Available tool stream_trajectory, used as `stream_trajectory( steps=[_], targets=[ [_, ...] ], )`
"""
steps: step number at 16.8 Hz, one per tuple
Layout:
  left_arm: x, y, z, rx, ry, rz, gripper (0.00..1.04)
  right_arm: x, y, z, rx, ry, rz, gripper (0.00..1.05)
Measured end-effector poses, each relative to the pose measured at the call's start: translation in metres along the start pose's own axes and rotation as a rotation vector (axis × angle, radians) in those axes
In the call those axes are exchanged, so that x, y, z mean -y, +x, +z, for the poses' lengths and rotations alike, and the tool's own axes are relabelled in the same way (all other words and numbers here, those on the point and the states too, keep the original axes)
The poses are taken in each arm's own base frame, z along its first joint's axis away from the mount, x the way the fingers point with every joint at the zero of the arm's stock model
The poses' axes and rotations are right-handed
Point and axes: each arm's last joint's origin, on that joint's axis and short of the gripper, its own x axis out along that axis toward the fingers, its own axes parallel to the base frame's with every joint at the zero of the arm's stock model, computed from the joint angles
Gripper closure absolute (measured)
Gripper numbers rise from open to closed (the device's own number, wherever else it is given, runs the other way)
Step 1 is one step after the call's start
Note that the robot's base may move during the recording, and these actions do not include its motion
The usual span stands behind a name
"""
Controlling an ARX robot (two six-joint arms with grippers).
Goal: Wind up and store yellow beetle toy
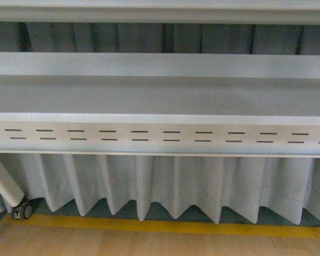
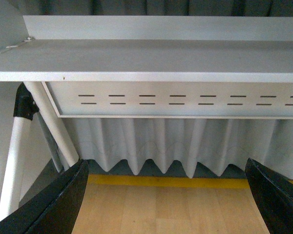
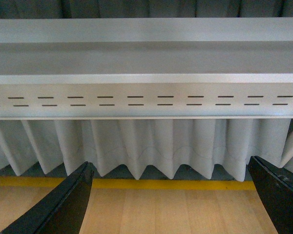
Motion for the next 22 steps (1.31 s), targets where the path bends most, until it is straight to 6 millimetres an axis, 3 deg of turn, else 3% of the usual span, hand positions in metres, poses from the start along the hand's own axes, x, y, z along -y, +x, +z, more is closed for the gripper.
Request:
stream_trajectory(
  steps=[22],
  targets=[
    [0.0000,0.0000,0.0000,0.000,-0.002,0.001,0.07,0.0000,0.0000,0.0000,0.000,0.003,0.000,0.07]
  ],
)
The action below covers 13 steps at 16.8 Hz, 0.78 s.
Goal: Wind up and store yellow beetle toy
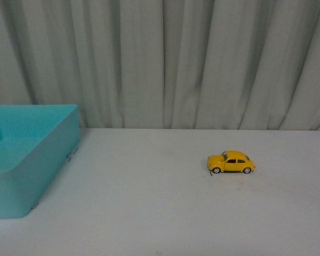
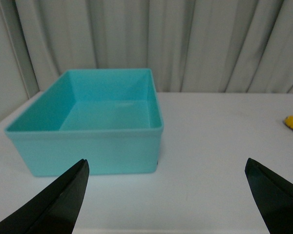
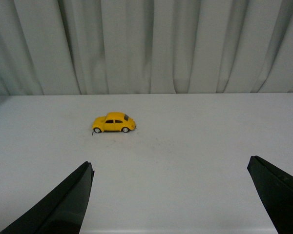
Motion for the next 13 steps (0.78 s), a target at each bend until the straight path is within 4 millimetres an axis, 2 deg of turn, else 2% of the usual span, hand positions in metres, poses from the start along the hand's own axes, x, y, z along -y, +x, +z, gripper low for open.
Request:
stream_trajectory(
  steps=[13],
  targets=[
    [0.0000,0.0000,-0.0001,-0.001,0.000,-0.001,0.07,0.0000,0.0000,0.0001,0.002,0.001,0.000,0.07]
  ],
)
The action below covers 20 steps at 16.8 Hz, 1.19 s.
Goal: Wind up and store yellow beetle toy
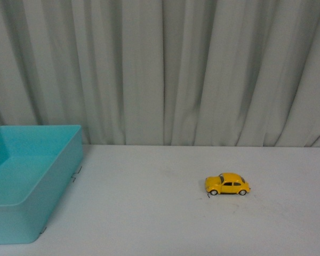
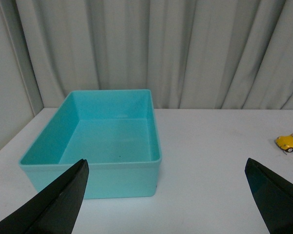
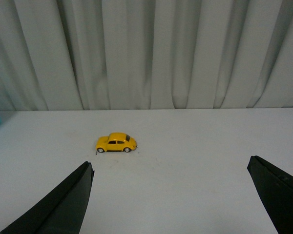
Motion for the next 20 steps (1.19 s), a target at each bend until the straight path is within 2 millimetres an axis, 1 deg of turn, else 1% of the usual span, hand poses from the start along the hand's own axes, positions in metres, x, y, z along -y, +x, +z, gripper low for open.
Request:
stream_trajectory(
  steps=[20],
  targets=[
    [0.0000,0.0000,0.0001,0.002,0.000,0.000,0.07,0.0000,0.0000,0.0000,0.000,0.000,0.000,0.07]
  ],
)
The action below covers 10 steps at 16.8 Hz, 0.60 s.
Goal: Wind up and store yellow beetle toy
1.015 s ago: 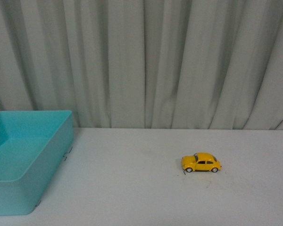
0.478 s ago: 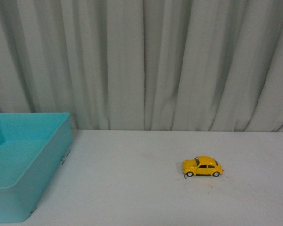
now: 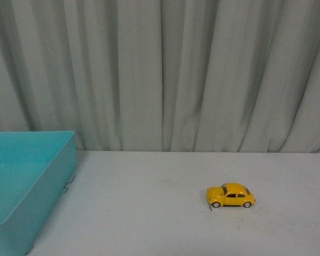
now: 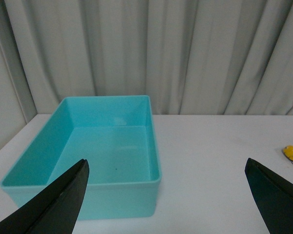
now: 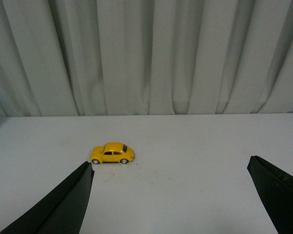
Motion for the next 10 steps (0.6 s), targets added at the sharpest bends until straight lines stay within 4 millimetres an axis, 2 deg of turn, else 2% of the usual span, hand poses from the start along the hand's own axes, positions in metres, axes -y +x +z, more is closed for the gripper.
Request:
stream_trajectory(
  steps=[10],
  targets=[
    [0.0000,0.0000,-0.0002,-0.002,0.000,0.000,0.07,0.0000,0.0000,-0.0001,-0.001,0.000,0.000,0.07]
  ],
)
